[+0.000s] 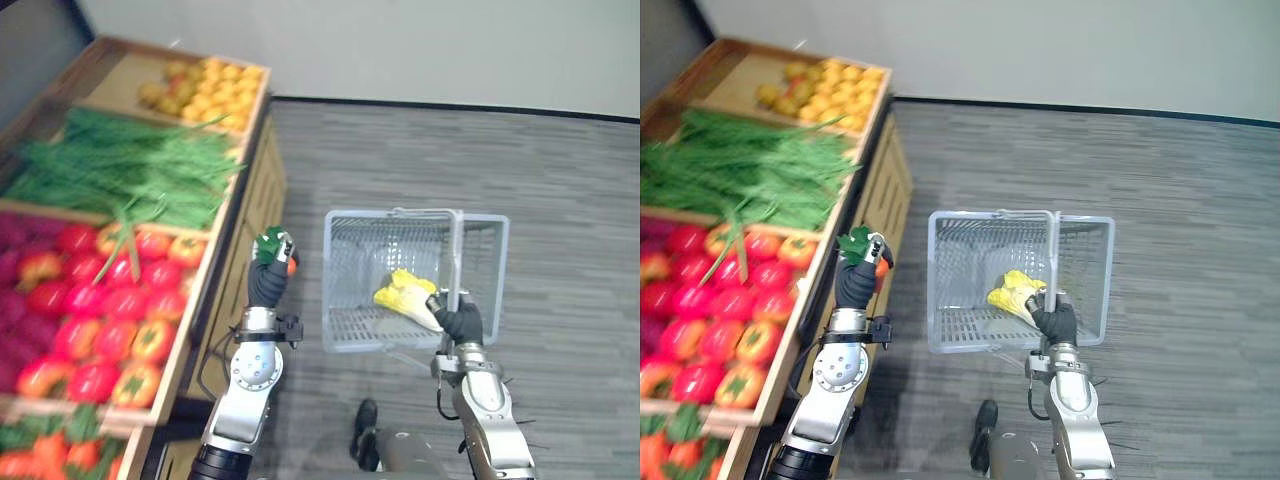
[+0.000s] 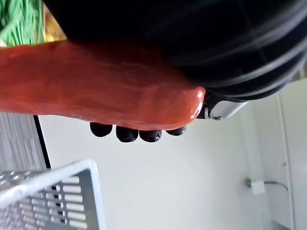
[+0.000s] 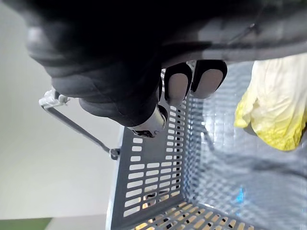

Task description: Pick vegetable in the basket

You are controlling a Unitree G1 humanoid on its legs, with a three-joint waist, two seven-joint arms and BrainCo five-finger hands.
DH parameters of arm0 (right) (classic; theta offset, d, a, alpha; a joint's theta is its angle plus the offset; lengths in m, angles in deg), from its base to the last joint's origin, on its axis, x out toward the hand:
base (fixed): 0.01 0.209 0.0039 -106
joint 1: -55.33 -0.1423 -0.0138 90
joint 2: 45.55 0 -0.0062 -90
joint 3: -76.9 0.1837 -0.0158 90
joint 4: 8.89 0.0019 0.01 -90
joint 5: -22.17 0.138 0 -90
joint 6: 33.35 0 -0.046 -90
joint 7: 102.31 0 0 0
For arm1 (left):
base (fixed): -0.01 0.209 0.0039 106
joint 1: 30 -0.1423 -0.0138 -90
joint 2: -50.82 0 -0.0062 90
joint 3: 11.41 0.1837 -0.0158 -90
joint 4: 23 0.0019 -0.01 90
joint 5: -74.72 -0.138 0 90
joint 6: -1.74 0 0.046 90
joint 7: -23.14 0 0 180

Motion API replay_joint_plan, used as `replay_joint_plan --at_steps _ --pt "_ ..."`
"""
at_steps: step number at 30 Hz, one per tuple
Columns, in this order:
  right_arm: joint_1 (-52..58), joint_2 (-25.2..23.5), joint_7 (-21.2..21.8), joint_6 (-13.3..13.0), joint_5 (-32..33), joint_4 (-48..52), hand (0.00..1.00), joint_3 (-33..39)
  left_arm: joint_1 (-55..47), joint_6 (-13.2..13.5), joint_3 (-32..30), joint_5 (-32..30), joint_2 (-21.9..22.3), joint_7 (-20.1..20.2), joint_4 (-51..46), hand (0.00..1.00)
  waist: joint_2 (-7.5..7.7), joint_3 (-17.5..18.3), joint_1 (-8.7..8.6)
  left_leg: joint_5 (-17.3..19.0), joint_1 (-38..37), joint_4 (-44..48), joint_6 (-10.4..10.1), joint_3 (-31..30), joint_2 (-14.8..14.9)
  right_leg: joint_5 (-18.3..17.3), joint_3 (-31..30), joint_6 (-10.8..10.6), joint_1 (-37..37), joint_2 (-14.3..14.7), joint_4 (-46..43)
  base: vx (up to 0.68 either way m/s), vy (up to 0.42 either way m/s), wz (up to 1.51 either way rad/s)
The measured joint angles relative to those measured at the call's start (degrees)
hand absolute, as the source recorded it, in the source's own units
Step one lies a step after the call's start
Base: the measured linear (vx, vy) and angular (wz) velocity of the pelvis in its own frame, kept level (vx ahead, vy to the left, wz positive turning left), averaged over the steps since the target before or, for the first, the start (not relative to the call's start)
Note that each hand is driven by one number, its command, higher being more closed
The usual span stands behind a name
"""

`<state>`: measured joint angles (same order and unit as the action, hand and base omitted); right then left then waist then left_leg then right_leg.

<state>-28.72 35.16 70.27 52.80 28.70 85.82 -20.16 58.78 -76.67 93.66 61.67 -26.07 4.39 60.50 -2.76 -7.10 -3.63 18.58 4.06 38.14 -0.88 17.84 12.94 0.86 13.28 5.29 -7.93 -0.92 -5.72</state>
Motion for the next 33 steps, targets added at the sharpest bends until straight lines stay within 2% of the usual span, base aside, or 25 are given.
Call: replay_joint_plan --at_steps 1,2,3,4,5,6,7,9,12,16,20,21,26,33 --pt "-0.08 -0.03 0.06 -0.02 0.28 0.00 1.00 -0.46 -0.06 -0.01 0.28 0.00 -0.06 -0.02 0.23 1.00 0.01 0.00 0.16 -0.02 0.60 -1.49 -0.04 -1.76 -0.76 -0.02 -1.15 -0.48 0.60 -0.12 -0.04 0.21 0.117 -1.20" --pt "-0.52 -0.06 0.06 -0.07 0.72 0.01 1.00 -1.19 -0.06 -0.03 0.69 -0.01 0.00 -0.03 0.39 1.00 -0.31 0.00 0.31 -0.55 1.97 -6.27 -0.86 -4.28 -1.99 0.67 -3.23 -1.94 1.76 -0.22 -0.13 0.23 0.169 -1.12" --pt "-0.92 0.27 0.13 -0.07 0.87 0.04 1.00 -1.61 0.06 -0.03 0.81 0.00 0.45 -0.02 0.40 1.00 -1.23 0.04 0.47 -5.45 2.31 -14.04 -3.00 -5.01 -1.81 0.87 -5.00 -2.87 2.31 0.44 -0.10 0.18 0.168 -1.10" --pt "-1.01 0.75 0.30 -0.06 1.30 0.10 1.00 -1.82 0.18 -0.03 0.82 0.00 0.92 0.05 0.43 1.00 -1.98 0.01 0.39 -8.04 2.62 -17.04 -3.27 -5.20 -1.48 0.83 -5.96 -3.84 2.62 1.10 -0.01 0.16 0.179 -0.93" --pt "-0.60 1.12 0.52 -0.05 1.71 -0.12 1.00 -2.07 0.20 -0.01 0.92 0.01 1.36 0.09 1.24 1.00 -1.79 0.38 0.30 -7.71 1.47 -18.34 -3.61 -4.95 -1.99 0.93 -7.62 -4.90 2.89 1.01 0.35 0.17 0.191 -0.44" --pt "-0.17 0.74 1.41 -0.06 2.51 0.29 1.00 -2.10 0.86 -0.06 1.10 0.11 1.21 0.55 2.76 1.00 -1.48 0.72 -0.98 -7.88 -0.32 -22.15 -3.31 -4.65 -3.52 1.48 -7.99 -5.70 3.27 -0.06 1.69 0.20 0.228 -0.32" --pt "0.39 0.51 1.93 0.00 3.72 0.25 1.00 -2.04 1.82 -0.15 1.15 0.21 0.87 1.37 4.81 1.00 -0.81 0.89 -1.19 -9.45 -2.66 -26.24 -2.27 -3.50 -5.37 1.99 -8.94 -6.48 3.46 -1.29 3.01 0.17 0.185 -0.06" --pt "1.26 0.42 2.71 0.26 5.45 0.22 1.00 -2.38 2.80 -0.91 1.15 1.21 0.69 1.68 7.78 1.00 -0.79 0.92 -1.87 -11.31 -4.76 -30.71 -1.76 -3.13 -7.12 2.29 -9.51 -6.91 3.89 -2.34 4.07 0.12 0.136 -0.06" --pt "2.89 0.08 4.45 1.68 8.72 0.14 1.00 -4.87 2.89 -2.99 1.02 1.28 0.29 2.42 12.14 1.00 -0.73 1.01 -1.85 -12.42 -8.18 -35.59 -2.00 -1.19 -7.63 2.70 -11.38 -7.41 4.59 -2.15 5.16 0.09 0.074 -0.22" --pt "3.58 0.12 5.31 2.76 9.77 0.08 1.00 -7.12 3.97 -4.65 1.13 1.04 -1.39 2.54 15.30 1.00 -0.66 1.05 -2.05 -12.45 -8.62 -36.32 -2.07 0.89 -7.70 3.71 -13.84 -7.11 4.59 -1.96 7.18 0.05 0.029 -0.28" --pt "3.60 0.57 6.18 3.14 10.97 -0.05 1.00 -9.04 4.87 -5.25 1.04 0.70 -2.04 2.62 18.49 1.00 -0.17 1.25 -2.56 -12.35 -9.38 -36.54 -2.10 2.92 -7.90 4.31 -16.31 -7.21 4.53 -1.78 8.00 -0.02 0.012 -0.33" --pt "3.56 0.58 6.40 3.14 11.16 -0.59 1.00 -9.79 4.90 -5.62 1.00 0.45 -2.17 2.62 19.81 0.00 0.26 1.50 -3.01 -12.20 -9.75 -36.74 -2.23 3.12 -7.91 4.31 -16.82 -7.21 4.54 -1.64 8.04 -0.05 0.008 -0.20" --pt "3.64 0.71 7.53 3.81 13.37 -1.71 1.00 -14.09 5.00 -7.29 1.19 -2.39 -3.10 3.76 26.15 0.00 2.60 2.56 -3.70 -11.58 -10.17 -37.21 -2.25 4.50 -7.98 5.72 -19.08 -7.38 4.52 -1.22 9.99 -0.07 -0.007 -0.24" --pt "4.06 1.76 11.37 4.31 18.88 -1.70 1.00 -17.35 6.69 -8.64 2.58 -5.40 -1.93 4.18 30.16 0.00 2.64 2.62 -3.64 -11.63 -10.02 -37.21 -2.24 3.52 -7.93 5.79 -18.16 -7.51 4.74 -1.33 10.00 -0.04 -0.017 0.05"
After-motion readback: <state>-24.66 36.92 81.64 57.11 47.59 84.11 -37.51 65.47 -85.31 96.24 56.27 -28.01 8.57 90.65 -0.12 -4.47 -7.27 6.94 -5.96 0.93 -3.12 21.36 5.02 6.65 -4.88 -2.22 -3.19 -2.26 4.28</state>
